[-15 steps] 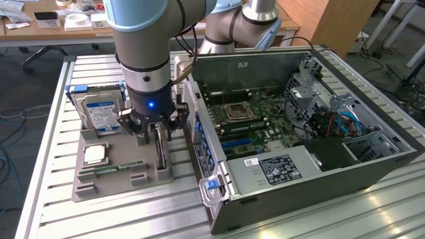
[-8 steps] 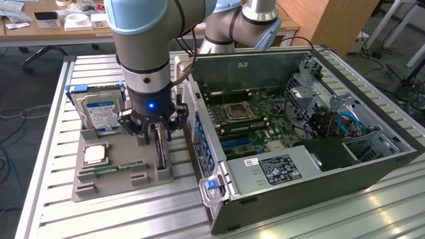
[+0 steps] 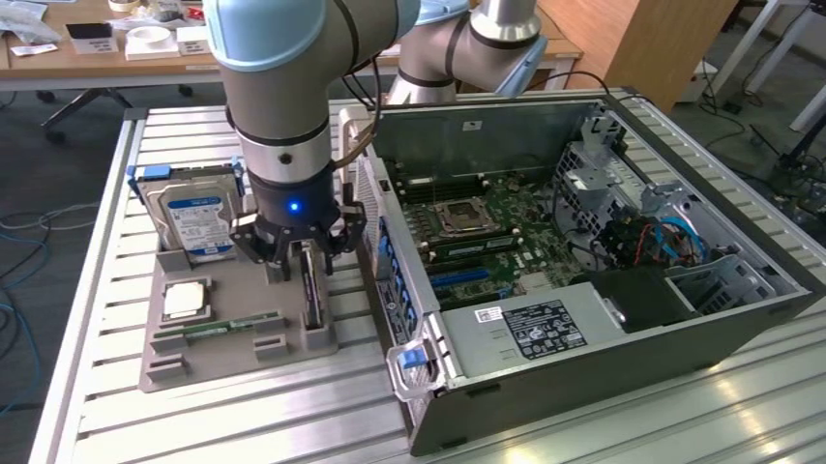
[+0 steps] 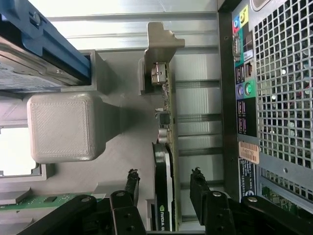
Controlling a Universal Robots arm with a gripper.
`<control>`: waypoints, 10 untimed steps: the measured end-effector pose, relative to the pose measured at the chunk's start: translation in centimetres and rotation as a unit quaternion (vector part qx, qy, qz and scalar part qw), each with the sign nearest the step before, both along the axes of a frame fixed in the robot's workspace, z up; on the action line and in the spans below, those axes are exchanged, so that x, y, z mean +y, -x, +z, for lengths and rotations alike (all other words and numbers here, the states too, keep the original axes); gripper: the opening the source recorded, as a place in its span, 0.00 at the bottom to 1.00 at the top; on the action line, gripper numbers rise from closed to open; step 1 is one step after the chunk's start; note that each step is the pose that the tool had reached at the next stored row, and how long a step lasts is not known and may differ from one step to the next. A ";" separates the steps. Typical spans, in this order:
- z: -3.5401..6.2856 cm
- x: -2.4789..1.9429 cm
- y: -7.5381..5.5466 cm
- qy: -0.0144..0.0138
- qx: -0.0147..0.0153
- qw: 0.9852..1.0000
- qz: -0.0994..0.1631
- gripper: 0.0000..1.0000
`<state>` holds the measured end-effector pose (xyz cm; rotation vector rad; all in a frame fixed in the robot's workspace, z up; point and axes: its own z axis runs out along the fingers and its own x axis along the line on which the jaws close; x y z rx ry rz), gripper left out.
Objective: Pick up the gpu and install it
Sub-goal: 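Pick up the gpu and move the gpu toward the slot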
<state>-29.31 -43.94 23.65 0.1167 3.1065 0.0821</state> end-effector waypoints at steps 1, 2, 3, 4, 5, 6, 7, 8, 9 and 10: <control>-0.01 0.00 0.0 0.000 0.000 1.000 0.000 0.55; -0.02 0.00 0.0 0.000 0.000 1.000 0.000 0.55; -0.01 0.00 0.0 0.000 0.000 1.000 0.000 0.55; -0.07 0.00 0.0 0.000 0.000 1.000 0.000 0.55; -0.21 0.00 0.0 0.000 0.000 1.000 0.000 0.55; -0.32 0.00 0.0 0.000 0.000 1.000 0.000 0.55; -0.34 0.00 0.0 0.000 0.000 1.000 0.000 0.55; -0.34 0.00 0.0 0.000 0.000 1.000 0.000 0.55; -0.34 0.00 0.0 0.000 0.000 1.000 0.000 0.55; -0.34 0.00 0.0 0.000 0.000 1.000 0.000 0.55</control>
